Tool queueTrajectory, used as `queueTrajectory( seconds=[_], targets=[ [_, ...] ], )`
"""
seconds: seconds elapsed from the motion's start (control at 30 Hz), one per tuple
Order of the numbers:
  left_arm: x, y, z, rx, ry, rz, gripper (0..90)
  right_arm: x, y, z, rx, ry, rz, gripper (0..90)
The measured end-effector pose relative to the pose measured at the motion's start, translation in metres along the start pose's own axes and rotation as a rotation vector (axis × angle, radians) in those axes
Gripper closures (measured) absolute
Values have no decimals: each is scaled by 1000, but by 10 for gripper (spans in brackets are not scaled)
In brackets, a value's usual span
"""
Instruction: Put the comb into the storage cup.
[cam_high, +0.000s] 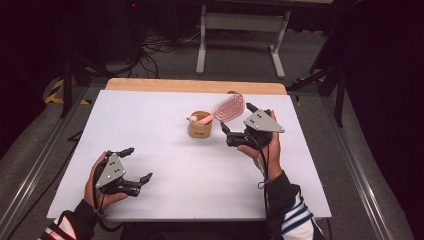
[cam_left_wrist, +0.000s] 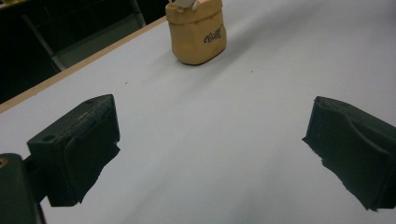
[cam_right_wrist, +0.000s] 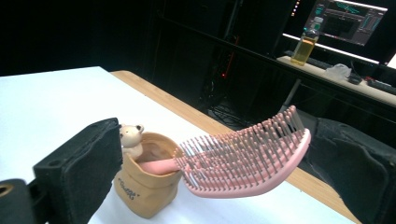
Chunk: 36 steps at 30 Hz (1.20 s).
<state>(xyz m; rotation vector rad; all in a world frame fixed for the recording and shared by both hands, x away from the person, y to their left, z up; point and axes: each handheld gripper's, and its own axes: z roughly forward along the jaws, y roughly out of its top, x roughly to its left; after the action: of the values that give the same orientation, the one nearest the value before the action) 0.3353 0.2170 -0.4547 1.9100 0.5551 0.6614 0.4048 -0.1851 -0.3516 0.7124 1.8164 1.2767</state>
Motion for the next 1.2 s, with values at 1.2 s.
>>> queueTrajectory(
  seconds=[1.2],
  targets=[
    [0, 0, 0, 7, -2, 9, 37, 21, -4, -21, -24, 89, -46, 34]
  ],
)
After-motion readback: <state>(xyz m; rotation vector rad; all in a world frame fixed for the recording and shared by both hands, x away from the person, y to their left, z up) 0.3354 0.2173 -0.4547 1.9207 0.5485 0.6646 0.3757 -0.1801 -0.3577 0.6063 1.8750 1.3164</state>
